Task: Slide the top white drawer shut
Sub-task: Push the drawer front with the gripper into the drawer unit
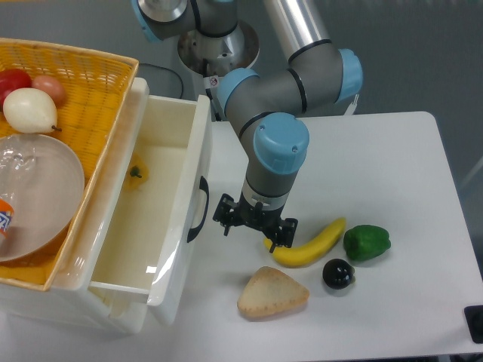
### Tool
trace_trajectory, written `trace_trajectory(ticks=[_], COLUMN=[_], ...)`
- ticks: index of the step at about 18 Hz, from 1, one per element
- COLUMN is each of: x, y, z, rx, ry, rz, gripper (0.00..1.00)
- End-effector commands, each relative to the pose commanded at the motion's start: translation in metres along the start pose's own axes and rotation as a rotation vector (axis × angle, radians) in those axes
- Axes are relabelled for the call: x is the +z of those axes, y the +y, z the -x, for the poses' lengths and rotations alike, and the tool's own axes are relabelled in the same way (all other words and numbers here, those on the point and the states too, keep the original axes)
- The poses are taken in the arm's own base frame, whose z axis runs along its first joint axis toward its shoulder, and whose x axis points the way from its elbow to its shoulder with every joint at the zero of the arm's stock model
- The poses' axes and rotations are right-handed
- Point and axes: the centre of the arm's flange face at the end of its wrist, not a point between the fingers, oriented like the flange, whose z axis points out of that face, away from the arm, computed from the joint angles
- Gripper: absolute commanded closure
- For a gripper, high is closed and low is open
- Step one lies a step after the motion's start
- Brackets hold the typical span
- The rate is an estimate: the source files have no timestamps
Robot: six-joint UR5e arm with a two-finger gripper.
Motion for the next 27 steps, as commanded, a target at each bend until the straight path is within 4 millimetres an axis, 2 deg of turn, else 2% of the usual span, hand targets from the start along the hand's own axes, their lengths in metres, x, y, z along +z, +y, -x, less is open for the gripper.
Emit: trace_trajectory(ticks=[7,18,27], x=[-0.001,-0.001,-0.006], y=[-0.007,-0.006,-0.016], z=[-0.015,-0.027,-0.058], rx=[0.029,0.042,0.083], ry=[0.000,0.006,0.010], rz=[0.000,0.006,-0.001], gripper=[0.00,0.00,0.00])
